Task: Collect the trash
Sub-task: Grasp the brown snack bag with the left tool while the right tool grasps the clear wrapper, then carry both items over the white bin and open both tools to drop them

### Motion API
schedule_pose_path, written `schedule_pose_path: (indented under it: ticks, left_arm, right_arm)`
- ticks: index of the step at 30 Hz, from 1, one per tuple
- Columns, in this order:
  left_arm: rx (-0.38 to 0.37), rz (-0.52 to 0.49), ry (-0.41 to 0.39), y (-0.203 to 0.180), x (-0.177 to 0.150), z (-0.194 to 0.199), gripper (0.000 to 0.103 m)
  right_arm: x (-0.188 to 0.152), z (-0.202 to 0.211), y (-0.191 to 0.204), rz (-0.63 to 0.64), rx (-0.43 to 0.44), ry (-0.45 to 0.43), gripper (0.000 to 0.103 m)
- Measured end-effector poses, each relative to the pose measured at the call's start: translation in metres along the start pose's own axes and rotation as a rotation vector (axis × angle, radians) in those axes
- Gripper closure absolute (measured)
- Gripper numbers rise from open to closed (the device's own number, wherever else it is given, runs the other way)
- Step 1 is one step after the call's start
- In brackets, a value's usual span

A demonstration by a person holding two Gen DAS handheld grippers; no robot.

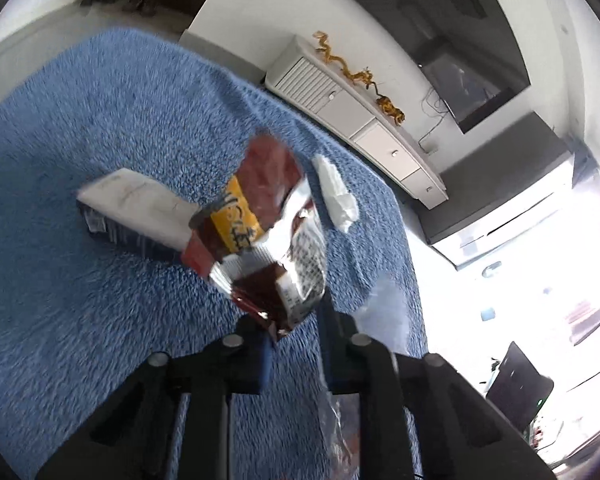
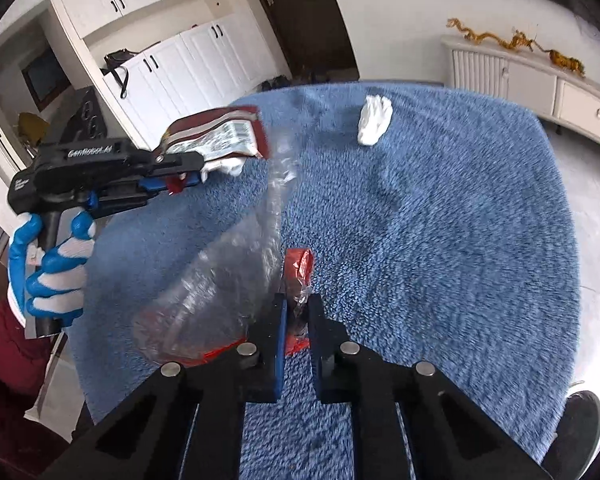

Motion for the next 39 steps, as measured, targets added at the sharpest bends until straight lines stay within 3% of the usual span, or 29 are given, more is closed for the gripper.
schedule_pose_path:
  ticks: [1,6,14,21,27,34,39]
  left_arm:
    - [0.010,-0.017,-0.008,-0.005,-0.001,0.007,0.096]
    - [0.042,-0.072,-0.035,-0.024,-0.005,0.030,0.097]
    - [0.035,-0.119,-0.078,-0.057,-0.013,0.063,0.097]
    - [0.001,-0.235,-0.053,-0.124,-0.015,0.053,0.097]
    - [-0.069,-0.386,0.078,-0.209,-0.030,-0.014,0.097]
    - [-0.183,-0.614,0.304,-0.327,-0.082,-0.124,0.097]
    - [-0.270,-0.705,0.468,-0.393,-0.120,-0.202,0.097]
  right_arm:
    - [-0.001,0.005,0.000,0.001,-0.003,-0.012,0.093]
    - [-0.009,0.040,0.001,0.000,-0.020,-0.075,0.094]
    - [-0.016,0.090,-0.004,-0.017,-0.039,-0.168,0.094]
    - [-0.028,0.146,-0.041,-0.091,-0.095,-0.283,0.094]
    - [-0.052,0.193,-0.115,-0.198,-0.225,-0.352,0.094]
    - [-0.095,0.224,-0.228,-0.395,-0.449,-0.376,0.094]
    - [-0.124,0.231,-0.293,-0.519,-0.560,-0.354,0.094]
Point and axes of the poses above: each gripper's, at about its wrist camera, not at the fingertips, and z roughly against the way its jaws point, y to its left, x to its top, the point moved 3 cm from there along -z, roughly the way its jaws point, and after that the axes turned 12 degrees about -z, right-handed, at the moved point
